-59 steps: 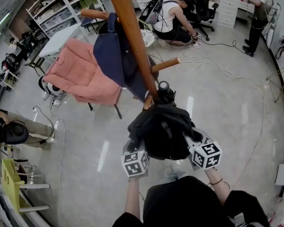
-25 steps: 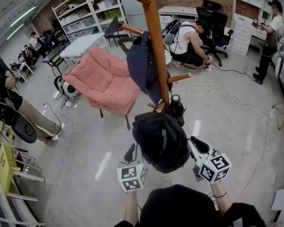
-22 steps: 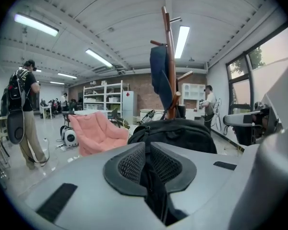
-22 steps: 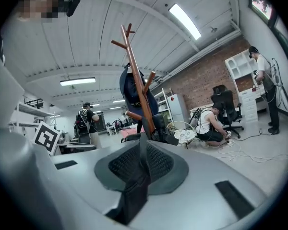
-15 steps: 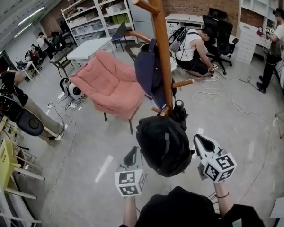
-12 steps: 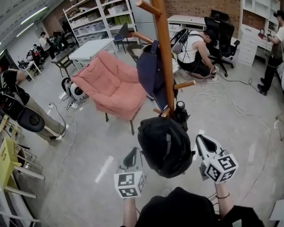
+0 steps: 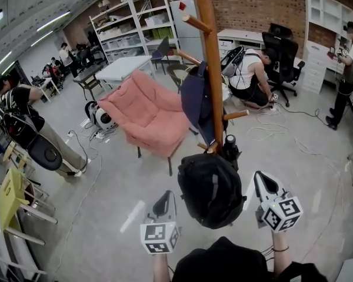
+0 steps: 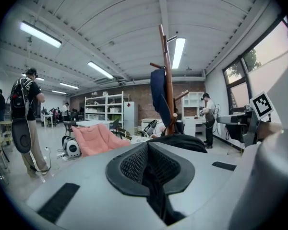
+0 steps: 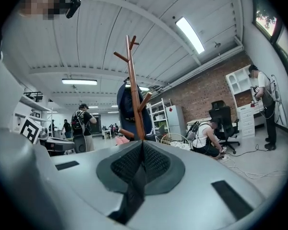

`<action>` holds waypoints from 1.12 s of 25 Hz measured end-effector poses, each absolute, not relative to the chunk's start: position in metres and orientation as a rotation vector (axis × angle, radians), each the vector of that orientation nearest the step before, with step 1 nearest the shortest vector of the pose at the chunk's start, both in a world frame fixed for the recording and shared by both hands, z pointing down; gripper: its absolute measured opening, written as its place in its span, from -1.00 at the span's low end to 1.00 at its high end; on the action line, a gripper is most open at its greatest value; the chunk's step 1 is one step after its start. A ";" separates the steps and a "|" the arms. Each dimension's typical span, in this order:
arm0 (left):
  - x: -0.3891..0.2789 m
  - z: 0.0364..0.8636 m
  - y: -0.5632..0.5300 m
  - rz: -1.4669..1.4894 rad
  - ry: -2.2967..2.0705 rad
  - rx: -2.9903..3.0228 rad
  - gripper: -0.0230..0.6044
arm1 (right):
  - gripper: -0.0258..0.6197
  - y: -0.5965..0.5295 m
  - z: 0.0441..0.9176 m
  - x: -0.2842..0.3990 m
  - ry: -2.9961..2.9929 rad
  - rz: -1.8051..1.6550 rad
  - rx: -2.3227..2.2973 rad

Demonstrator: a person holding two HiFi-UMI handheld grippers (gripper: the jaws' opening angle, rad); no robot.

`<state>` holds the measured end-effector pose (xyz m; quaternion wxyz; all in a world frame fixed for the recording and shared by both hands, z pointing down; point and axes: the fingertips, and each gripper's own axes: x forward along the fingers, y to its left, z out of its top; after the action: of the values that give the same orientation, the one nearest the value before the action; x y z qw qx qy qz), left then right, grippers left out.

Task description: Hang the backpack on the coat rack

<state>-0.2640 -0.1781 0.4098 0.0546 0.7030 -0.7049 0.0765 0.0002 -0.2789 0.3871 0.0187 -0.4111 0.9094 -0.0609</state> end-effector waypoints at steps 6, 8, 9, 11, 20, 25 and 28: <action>-0.265 0.411 -0.176 0.244 -2.154 2.126 -0.86 | -0.88 -0.279 0.389 0.002 2.824 -0.157 -1.301; -0.266 0.411 -0.178 0.241 -2.159 2.124 -0.86 | -0.88 -0.280 0.390 0.002 2.822 -0.161 -1.297; -0.266 0.411 -0.179 0.240 -2.161 2.120 -0.86 | -0.88 -0.281 0.391 0.002 2.821 -0.166 -1.295; -0.267 0.413 -0.178 0.243 -2.163 2.109 -0.86 | -0.88 -0.282 0.393 0.003 2.820 -0.182 -1.293; -0.264 0.419 -0.179 0.254 -2.156 2.084 -0.86 | -0.88 -0.286 0.400 0.013 2.822 -0.204 -1.327; -0.263 0.420 -0.180 0.254 -2.160 2.079 -0.86 | -0.88 -0.287 0.403 0.015 2.821 -0.212 -1.334; -0.263 0.421 -0.181 0.252 -2.165 2.078 -0.86 | -0.88 -0.288 0.404 0.015 2.817 -0.216 -1.331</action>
<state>-0.2629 -0.1808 0.4207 0.0652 0.6886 -0.7174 0.0834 0.0146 -0.2883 0.4037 0.0093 -0.4260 0.9020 -0.0693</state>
